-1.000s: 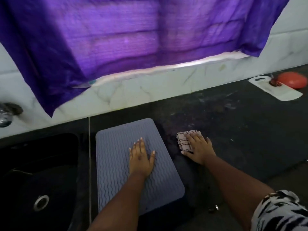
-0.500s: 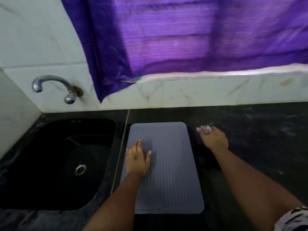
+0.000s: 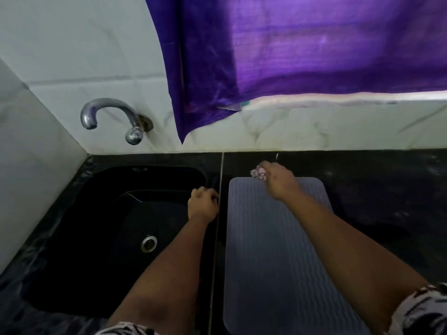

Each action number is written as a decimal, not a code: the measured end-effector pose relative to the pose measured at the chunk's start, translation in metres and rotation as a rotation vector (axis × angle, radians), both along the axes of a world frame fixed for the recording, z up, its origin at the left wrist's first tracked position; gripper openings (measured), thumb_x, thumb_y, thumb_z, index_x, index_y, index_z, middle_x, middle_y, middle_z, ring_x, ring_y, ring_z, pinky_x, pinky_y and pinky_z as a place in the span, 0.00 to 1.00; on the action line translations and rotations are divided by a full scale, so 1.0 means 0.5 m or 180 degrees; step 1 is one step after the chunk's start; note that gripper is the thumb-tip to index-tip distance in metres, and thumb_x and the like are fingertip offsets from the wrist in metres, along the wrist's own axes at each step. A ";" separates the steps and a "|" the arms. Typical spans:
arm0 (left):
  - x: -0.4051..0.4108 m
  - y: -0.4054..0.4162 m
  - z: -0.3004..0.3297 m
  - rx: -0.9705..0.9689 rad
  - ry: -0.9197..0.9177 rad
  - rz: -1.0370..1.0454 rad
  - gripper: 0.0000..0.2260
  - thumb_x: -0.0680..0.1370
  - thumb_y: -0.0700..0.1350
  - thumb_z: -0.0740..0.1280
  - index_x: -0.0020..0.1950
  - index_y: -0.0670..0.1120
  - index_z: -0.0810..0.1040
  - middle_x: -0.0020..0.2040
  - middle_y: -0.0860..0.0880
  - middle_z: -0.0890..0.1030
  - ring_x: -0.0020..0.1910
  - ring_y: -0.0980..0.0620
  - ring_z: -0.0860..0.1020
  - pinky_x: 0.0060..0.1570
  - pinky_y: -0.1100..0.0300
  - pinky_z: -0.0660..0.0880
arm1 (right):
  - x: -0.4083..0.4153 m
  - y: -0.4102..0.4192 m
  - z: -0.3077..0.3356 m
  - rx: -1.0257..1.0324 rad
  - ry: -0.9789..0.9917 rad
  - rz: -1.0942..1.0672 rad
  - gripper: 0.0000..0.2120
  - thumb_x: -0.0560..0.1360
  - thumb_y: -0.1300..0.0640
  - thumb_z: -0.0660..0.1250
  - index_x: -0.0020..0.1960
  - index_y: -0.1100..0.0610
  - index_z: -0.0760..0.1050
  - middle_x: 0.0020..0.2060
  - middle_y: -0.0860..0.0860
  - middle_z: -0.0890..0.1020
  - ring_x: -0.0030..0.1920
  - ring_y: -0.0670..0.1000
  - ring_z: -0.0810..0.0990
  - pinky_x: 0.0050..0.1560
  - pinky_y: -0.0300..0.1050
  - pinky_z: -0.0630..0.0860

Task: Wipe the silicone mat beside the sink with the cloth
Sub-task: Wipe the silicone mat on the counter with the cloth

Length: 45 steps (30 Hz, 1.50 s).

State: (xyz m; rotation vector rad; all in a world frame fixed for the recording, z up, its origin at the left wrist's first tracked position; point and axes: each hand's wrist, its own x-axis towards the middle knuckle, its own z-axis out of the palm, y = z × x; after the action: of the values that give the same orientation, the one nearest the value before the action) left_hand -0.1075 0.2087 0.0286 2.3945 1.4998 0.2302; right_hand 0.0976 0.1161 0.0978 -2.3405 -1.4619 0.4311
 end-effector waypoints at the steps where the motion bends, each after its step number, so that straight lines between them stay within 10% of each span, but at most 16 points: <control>1: 0.012 0.027 -0.001 0.0009 -0.0026 -0.0114 0.11 0.79 0.45 0.62 0.58 0.52 0.81 0.58 0.47 0.75 0.60 0.45 0.70 0.54 0.53 0.72 | -0.009 0.031 -0.006 -0.0056 -0.0241 0.0107 0.17 0.77 0.58 0.60 0.66 0.51 0.68 0.58 0.57 0.77 0.54 0.59 0.78 0.52 0.52 0.76; 14: 0.096 0.168 -0.029 0.0602 0.0806 -0.1560 0.16 0.80 0.55 0.59 0.64 0.52 0.76 0.65 0.46 0.66 0.63 0.44 0.65 0.60 0.49 0.63 | -0.118 0.174 -0.153 -0.0379 -0.1212 -0.0049 0.17 0.77 0.55 0.60 0.65 0.54 0.73 0.60 0.55 0.78 0.62 0.58 0.73 0.65 0.55 0.67; 22: 0.096 0.172 -0.026 0.0146 0.0762 -0.1408 0.20 0.80 0.59 0.59 0.72 0.60 0.68 0.66 0.45 0.64 0.65 0.44 0.63 0.61 0.48 0.64 | -0.112 0.087 -0.004 -0.1810 0.0096 0.0458 0.16 0.74 0.56 0.69 0.61 0.55 0.74 0.57 0.52 0.77 0.59 0.54 0.76 0.61 0.50 0.74; 31: 0.102 0.159 -0.016 -0.0206 -0.0057 -0.1353 0.14 0.76 0.51 0.65 0.61 0.54 0.72 0.60 0.48 0.69 0.60 0.46 0.66 0.56 0.50 0.63 | -0.140 0.139 -0.113 -0.1281 -0.1352 0.0092 0.19 0.75 0.52 0.63 0.64 0.55 0.72 0.59 0.56 0.76 0.60 0.59 0.73 0.57 0.58 0.73; 39: 0.119 0.171 -0.001 -0.0317 0.0403 -0.1474 0.14 0.78 0.53 0.66 0.64 0.61 0.76 0.61 0.48 0.68 0.63 0.45 0.64 0.61 0.47 0.63 | -0.136 0.037 0.013 -0.1640 0.0321 0.0398 0.14 0.73 0.57 0.70 0.58 0.54 0.74 0.53 0.51 0.78 0.54 0.52 0.78 0.55 0.48 0.77; 45: 0.120 0.184 0.014 -0.0690 0.0706 -0.1252 0.13 0.77 0.57 0.66 0.61 0.62 0.78 0.65 0.45 0.68 0.66 0.42 0.63 0.64 0.45 0.62 | -0.095 0.166 -0.059 -0.0768 -0.0541 -0.0011 0.12 0.76 0.55 0.64 0.59 0.52 0.78 0.52 0.56 0.81 0.54 0.58 0.78 0.54 0.52 0.76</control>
State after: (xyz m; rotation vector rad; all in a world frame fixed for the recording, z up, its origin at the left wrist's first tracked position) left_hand -0.0473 0.3009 0.0355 2.5295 1.0352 -0.2791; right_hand 0.0503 0.1993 0.0683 -2.6249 -1.5575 0.4386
